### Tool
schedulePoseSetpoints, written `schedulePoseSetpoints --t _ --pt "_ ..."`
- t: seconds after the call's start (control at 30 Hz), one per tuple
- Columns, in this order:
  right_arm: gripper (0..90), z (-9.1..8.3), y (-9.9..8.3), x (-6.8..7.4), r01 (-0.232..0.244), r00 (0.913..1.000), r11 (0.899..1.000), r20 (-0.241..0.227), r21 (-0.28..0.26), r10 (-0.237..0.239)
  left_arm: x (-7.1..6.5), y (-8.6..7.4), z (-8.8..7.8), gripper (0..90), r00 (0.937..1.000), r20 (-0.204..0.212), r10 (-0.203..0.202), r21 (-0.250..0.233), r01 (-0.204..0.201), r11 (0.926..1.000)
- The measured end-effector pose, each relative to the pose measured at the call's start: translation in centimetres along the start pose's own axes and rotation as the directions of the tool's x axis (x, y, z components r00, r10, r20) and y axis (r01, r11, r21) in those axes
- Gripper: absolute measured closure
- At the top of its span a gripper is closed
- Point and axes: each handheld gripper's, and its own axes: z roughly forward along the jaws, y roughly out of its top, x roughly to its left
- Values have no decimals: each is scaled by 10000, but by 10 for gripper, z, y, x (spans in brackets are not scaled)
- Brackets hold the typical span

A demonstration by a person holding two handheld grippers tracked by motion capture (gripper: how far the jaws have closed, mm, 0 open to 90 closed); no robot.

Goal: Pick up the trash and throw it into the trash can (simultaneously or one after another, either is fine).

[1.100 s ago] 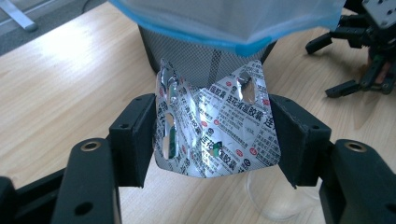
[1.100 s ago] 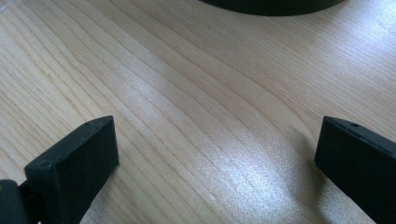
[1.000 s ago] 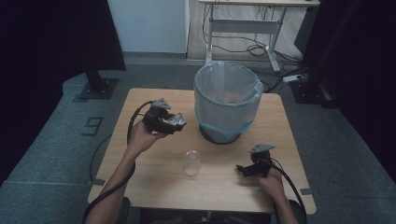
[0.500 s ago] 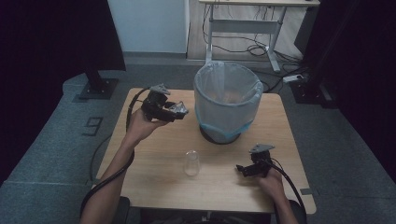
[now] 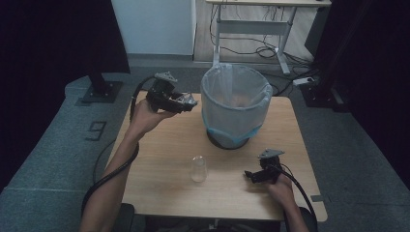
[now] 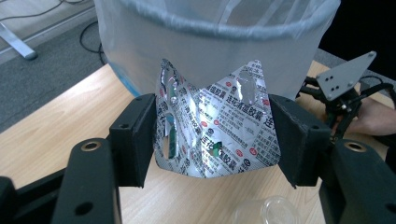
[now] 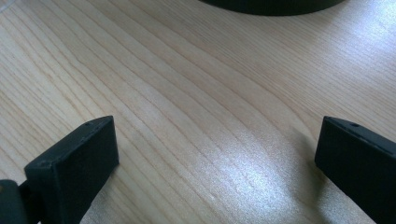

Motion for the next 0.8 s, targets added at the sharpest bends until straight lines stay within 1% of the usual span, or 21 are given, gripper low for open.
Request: schedulePoseSetpoints --t 0.07,0.3,0.37,0.5,0.6,0.8 --pt "0 0 0 0 -3 10000 10000 -10 1 3 -1 6 -1 364 10000 55 14 -19 -14 10000" --pt "0 0 0 0 3 10000 10000 1 8 -3 -5 27 1 364 9998 49 169 -77 -168 9998" --pt "0 0 0 0 2 10000 10000 -5 1 -2 -7 33 2 366 9997 135 179 -163 -177 9997" --pt "0 0 0 0 2 10000 10000 -5 -1 -2 -10 43 6 367 9995 138 267 -175 -264 9995" --pt "0 0 0 0 26 10000 10000 8 8 -26 -12 50 9 368 9993 229 300 -232 -295 9993" --pt "0 0 0 0 9 10000 10000 -10 2 -9 -16 62 17 369 9990 196 394 -193 -391 9991"
